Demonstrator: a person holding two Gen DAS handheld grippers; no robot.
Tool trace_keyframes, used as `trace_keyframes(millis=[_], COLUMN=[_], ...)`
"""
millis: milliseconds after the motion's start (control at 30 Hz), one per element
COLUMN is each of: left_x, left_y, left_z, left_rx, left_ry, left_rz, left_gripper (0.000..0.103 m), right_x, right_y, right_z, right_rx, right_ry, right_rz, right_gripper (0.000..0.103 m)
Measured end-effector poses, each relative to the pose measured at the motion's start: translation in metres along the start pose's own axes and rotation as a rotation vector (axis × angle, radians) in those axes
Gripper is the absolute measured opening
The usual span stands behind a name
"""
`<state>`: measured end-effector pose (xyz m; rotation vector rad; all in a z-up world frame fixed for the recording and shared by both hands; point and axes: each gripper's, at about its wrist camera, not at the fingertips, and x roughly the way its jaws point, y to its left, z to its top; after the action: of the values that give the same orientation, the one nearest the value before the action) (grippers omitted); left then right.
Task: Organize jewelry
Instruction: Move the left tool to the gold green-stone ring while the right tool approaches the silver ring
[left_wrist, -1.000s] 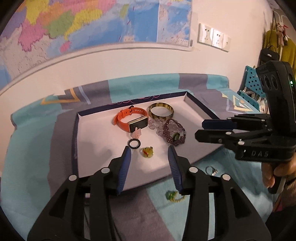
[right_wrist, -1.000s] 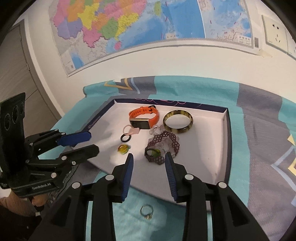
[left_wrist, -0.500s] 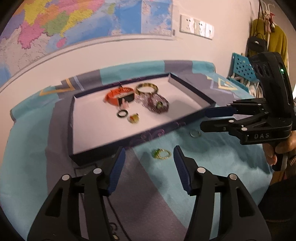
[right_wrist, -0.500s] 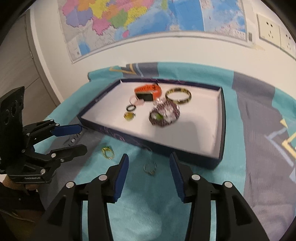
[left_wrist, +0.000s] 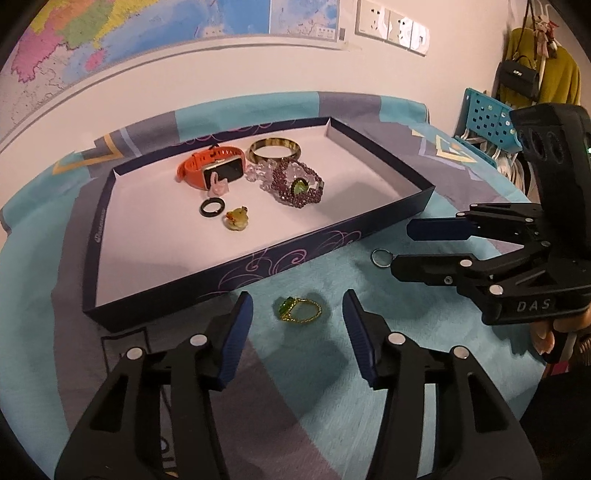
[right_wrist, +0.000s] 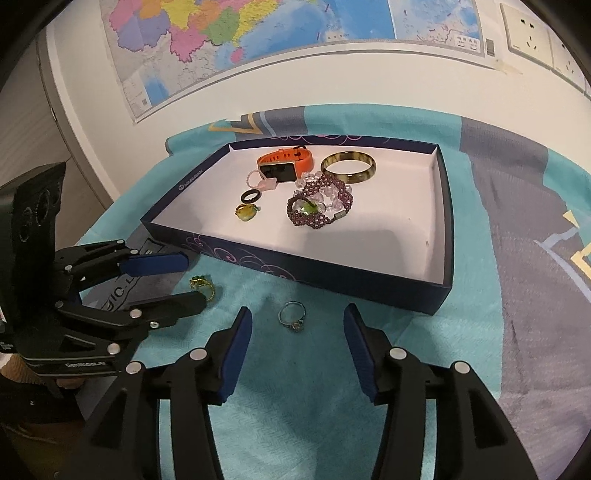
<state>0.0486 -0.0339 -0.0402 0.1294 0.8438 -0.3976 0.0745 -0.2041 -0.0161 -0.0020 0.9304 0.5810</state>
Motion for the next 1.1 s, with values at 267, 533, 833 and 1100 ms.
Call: trace_keyframes(millis=[267,533,833,1100], left_x=[0.007,0.001,-0.004,-0.005], left_y=[0.004,0.008,0.011,0.012], left_z=[0.000,-0.004,-0.009,-0.009], left_rx=[-0.019,-0.017,-0.033,-0.032], left_ry=[0.034,0.030,0.022,0.017], left_rz=[0.006,0.007,0.002,-0.006], left_gripper=[0.026,0.018,0.018,0.032], right_x=[0.003,0.007,0.013,0.014], right_y=[0.000,0.010,0.022,0.022], right_z=[-0.001,-0.002,-0.001,-0.001], right_rx=[-0.001,-0.034,-0.075,-0.085], right_ry=[0.007,0.018,0.033,0.034], right_rz=[0.008,-0.003,-0.065,-0.104], right_gripper=[0.050,0.050,0.043,0.031])
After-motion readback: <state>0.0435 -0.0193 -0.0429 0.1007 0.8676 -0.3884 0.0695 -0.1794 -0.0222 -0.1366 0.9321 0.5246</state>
